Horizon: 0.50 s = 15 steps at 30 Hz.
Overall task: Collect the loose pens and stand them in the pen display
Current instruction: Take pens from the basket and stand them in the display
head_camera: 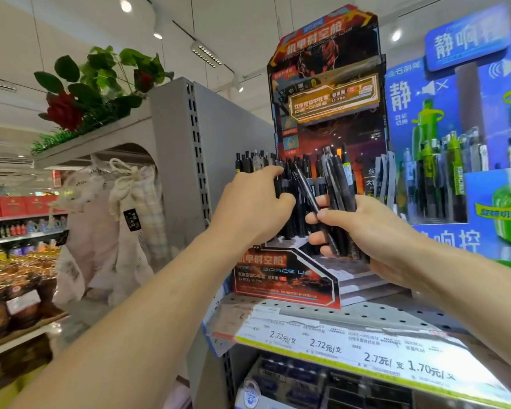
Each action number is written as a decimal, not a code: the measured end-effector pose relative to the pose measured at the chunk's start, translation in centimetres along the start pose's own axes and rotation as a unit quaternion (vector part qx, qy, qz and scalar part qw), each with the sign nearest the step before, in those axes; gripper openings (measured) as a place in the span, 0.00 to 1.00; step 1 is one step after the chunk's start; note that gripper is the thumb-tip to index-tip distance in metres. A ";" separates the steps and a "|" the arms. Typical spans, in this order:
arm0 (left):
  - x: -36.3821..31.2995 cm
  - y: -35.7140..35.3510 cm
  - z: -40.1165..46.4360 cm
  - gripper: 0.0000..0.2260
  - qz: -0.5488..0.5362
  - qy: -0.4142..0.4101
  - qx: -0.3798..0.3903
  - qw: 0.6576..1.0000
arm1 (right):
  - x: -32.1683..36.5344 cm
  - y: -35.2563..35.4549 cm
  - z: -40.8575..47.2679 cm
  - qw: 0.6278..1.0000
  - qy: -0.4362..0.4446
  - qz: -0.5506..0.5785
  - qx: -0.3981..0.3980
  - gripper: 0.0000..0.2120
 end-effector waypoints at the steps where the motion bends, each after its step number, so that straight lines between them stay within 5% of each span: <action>1: 0.0 -0.1 -0.2 0.26 -0.010 0.006 -0.009 1.000 | 0.0 0.0 0.1 1.000 0.005 -0.001 0.005 0.08; 15: -1.0 -0.7 -1.7 0.17 -0.231 0.099 -0.109 0.962 | -0.1 -0.6 -0.6 0.994 0.068 -0.044 0.077 0.07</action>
Point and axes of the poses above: each hand's wrist, its own z-axis towards the middle knuckle, its own y-axis out of the back of the hand, x = y × z, the point moved 2 cm from there along z, towards the middle knuckle, and after that the axes turned 5 degrees about -x, right-handed, at the moved point
